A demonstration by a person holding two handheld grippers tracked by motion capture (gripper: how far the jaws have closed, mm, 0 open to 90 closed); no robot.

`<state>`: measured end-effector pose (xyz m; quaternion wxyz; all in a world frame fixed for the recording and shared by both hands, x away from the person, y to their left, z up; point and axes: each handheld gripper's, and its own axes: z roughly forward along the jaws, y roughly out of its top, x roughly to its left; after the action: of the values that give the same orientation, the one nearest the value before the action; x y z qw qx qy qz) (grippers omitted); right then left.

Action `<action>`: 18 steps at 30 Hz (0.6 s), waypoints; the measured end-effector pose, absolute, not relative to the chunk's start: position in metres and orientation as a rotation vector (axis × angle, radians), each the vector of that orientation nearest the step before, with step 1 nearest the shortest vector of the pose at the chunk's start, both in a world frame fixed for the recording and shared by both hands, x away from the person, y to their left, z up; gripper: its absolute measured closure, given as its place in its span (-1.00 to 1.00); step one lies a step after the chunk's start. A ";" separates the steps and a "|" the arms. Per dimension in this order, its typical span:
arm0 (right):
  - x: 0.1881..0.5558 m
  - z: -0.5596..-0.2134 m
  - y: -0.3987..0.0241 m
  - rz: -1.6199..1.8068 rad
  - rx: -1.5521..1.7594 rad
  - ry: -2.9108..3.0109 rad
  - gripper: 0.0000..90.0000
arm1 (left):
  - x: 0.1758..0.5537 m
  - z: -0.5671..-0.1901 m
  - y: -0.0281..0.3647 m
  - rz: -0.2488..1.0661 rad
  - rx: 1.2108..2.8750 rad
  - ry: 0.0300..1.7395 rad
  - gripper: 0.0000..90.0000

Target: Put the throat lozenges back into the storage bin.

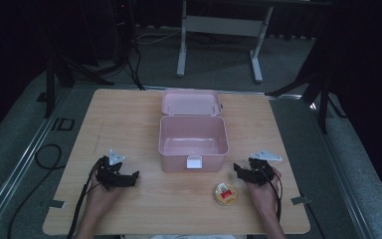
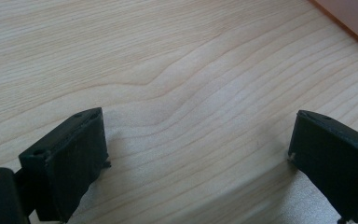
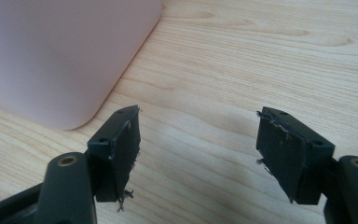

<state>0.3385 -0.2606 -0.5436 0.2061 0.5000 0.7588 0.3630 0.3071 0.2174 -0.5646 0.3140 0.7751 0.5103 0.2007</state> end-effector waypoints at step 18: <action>0.334 -0.522 -0.265 0.884 1.270 2.179 -0.35 | 0.307 -0.565 0.217 0.530 2.042 1.345 -0.90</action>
<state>0.3336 -0.2648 -0.5224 0.2323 0.4622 0.7931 0.3216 0.3071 0.2174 -0.5646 0.3144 0.7749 0.5103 0.2009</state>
